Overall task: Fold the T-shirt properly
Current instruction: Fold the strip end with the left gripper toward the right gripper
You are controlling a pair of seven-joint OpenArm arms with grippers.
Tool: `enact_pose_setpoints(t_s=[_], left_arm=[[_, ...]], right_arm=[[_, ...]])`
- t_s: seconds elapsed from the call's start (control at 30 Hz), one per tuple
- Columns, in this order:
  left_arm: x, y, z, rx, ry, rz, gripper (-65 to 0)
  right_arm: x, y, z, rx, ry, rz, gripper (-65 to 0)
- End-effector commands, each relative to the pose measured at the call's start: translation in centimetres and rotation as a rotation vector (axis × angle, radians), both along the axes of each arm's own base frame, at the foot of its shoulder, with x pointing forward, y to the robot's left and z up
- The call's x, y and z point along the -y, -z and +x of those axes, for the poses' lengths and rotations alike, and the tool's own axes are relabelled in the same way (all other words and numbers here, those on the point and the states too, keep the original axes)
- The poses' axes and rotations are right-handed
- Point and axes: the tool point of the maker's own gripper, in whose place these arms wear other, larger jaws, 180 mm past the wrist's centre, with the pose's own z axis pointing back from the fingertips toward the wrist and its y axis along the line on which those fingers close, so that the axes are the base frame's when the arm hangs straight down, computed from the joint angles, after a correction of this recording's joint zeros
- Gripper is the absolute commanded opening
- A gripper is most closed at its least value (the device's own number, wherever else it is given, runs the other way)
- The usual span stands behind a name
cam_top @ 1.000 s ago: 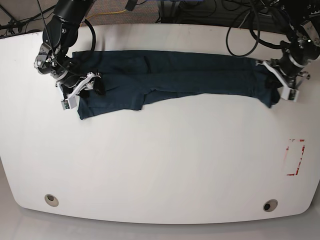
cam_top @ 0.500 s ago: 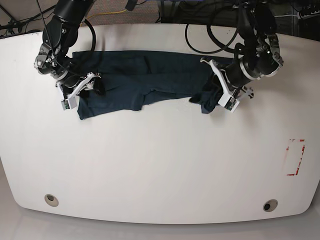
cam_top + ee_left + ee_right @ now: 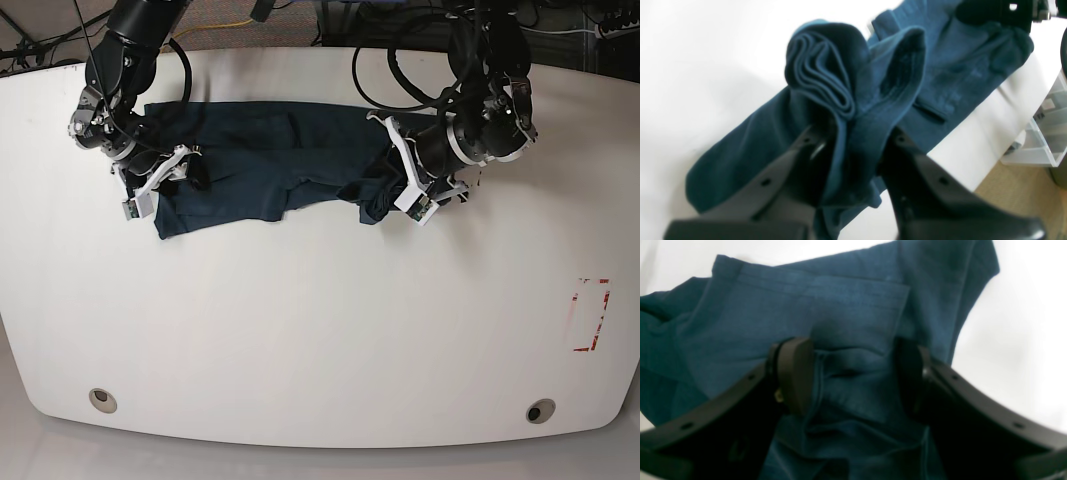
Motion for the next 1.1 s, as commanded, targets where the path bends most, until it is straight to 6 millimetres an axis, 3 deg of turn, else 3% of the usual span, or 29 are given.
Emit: enact_pose_setpoints(t_s=[0.0, 0.07, 0.17, 0.33, 0.43, 0.5, 0.7, 0.93, 1.07], left_arm=[[0.8, -1.5, 0.7, 0.038, -0.016, -0.058, -46.9], [0.9, -1.6, 0.9, 0.019, -0.045, -0.078, -38.8], [3.1, -2.0, 0.3, 0.022, 0.016, -0.095, -31.0], [7.1, -3.3, -0.8, 0.055, 0.154, -0.113, -33.2], [7.1, -3.7, -0.7, 0.075, 0.168, -0.107, -33.8], [6.6, -3.7, -0.4, 0.077, 0.149, -0.103, -33.8], [1.8, -3.0, 1.4, 0.070, -0.008, -0.077, -33.3], [-0.5, -3.0, 2.3, 0.084, -0.052, -0.035, -33.3], [-2.8, -1.9, 2.5, 0.069, -0.059, 0.031, -33.5]], right_arm=[[0.9, 0.7, -0.8, -0.054, -0.004, -0.045, -27.3], [0.8, 0.6, -0.7, -0.050, -0.005, -0.045, -27.3], [0.7, 0.5, -0.7, -0.049, -0.007, -0.042, -27.3], [0.7, 0.4, -0.5, -0.043, -0.006, -0.041, -27.3], [0.7, 0.0, 0.1, -0.030, -0.007, -0.041, -27.3], [0.8, -0.3, 0.2, -0.022, -0.005, -0.045, -27.3], [1.9, -1.6, 0.7, 0.011, -0.010, -0.086, -27.3], [1.9, -1.9, 0.9, 0.020, -0.013, -0.093, -27.3], [1.7, -3.4, 1.5, 0.065, -0.026, -0.120, -27.0]])
